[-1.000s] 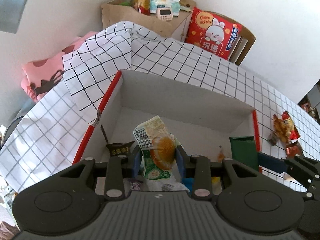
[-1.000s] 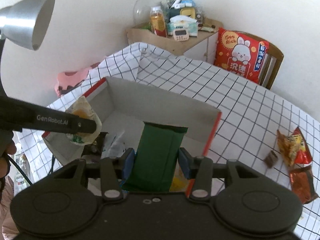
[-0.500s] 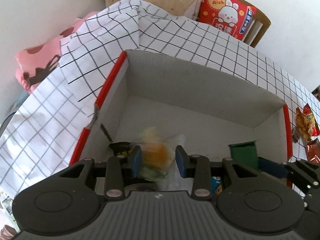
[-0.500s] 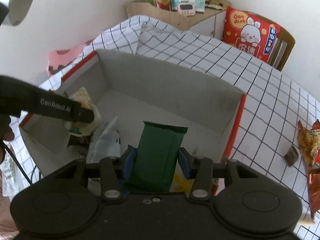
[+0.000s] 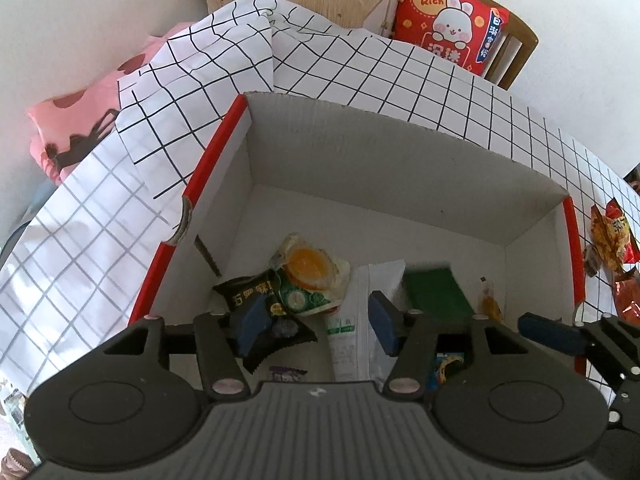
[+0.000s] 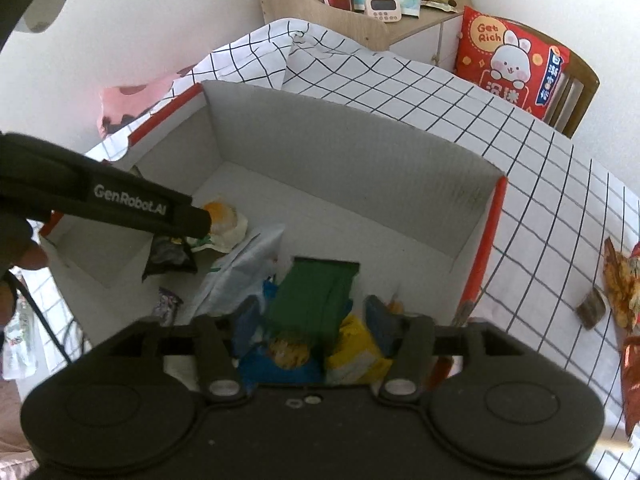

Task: Organize snacks
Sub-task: 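Open both grippers to drop the snacks into the box, then withdraw both grippers from the box toward the remaining snacks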

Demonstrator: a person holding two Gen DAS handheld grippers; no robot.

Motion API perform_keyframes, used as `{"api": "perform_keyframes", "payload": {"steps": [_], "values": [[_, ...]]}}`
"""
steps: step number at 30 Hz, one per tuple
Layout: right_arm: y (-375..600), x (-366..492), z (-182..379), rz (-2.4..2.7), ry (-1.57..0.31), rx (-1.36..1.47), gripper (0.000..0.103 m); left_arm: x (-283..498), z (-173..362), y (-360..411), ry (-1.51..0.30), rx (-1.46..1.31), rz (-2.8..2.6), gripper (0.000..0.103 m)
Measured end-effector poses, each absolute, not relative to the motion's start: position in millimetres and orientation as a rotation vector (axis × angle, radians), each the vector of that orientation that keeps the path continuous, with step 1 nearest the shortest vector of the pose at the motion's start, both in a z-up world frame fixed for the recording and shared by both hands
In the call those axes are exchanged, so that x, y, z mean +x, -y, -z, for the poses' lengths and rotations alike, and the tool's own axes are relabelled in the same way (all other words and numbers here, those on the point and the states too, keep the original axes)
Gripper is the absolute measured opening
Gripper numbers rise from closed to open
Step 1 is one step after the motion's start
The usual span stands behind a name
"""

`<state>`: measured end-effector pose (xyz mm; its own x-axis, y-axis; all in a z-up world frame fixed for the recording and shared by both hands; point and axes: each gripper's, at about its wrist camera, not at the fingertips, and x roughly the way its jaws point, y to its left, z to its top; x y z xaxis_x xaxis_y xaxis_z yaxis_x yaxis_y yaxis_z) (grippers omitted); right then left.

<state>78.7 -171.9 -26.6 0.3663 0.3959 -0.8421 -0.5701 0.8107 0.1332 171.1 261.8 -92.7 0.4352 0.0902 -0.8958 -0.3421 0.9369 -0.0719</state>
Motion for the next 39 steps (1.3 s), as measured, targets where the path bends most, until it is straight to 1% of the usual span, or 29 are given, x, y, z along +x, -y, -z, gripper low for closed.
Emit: {"api": "perform_keyframes", "payload": {"steps": [1, 4, 6, 10, 11, 14, 20, 23, 28, 31, 33, 35, 39], "values": [[173.9, 76.5, 24.2, -0.631, -1.018, -0.187, 0.067, 168.9, 91.4, -260.5, -1.087, -0.256, -0.273, 0.057], [179.1, 71.7, 15.6, -0.642, -1.006, -0.175, 0.068, 162.8, 85.5, -258.4, -1.070, -0.250, -0.267, 0.063], [184.6, 67.7, 8.1, -0.650, -0.991, -0.158, 0.074, 157.4, 79.3, -254.8, -1.051, -0.247, -0.261, 0.065], [195.6, 60.6, -6.8, -0.661, -0.964, -0.128, 0.078, 146.7, 66.9, -247.4, -1.017, -0.243, -0.246, 0.070], [198.4, 58.2, -10.3, -0.663, -0.956, -0.125, 0.080, 143.7, 63.4, -245.0, -1.006, -0.243, -0.239, 0.070], [207.0, 50.8, -20.6, -0.668, -0.933, -0.119, 0.082, 136.0, 53.2, -236.7, -0.980, -0.243, -0.214, 0.071], [233.2, 35.8, -41.9, -0.653, -0.881, -0.113, 0.084, 121.6, 33.4, -213.2, -0.932, -0.243, -0.134, 0.078], [254.1, 29.4, -49.9, -0.641, -0.866, -0.100, 0.085, 116.8, 24.2, -195.9, -0.907, -0.236, -0.094, 0.083], [294.8, 23.3, -55.1, -0.598, -0.859, -0.063, 0.086, 117.6, 15.8, -161.9, -0.894, -0.222, -0.016, 0.085], [319.4, 20.1, -56.1, -0.566, -0.856, -0.049, 0.087, 120.4, 15.3, -140.4, -0.895, -0.224, 0.032, 0.090], [338.1, 18.5, -55.6, -0.539, -0.854, -0.040, 0.090, 123.7, 16.0, -123.5, -0.898, -0.219, 0.057, 0.093], [356.0, 17.3, -54.0, -0.509, -0.855, -0.030, 0.092, 126.8, 17.6, -108.8, -0.902, -0.218, 0.076, 0.100], [389.3, 14.3, -46.7, -0.460, -0.859, -0.045, 0.093, 136.4, 21.1, -76.8, -0.914, -0.226, 0.118, 0.101]]}}
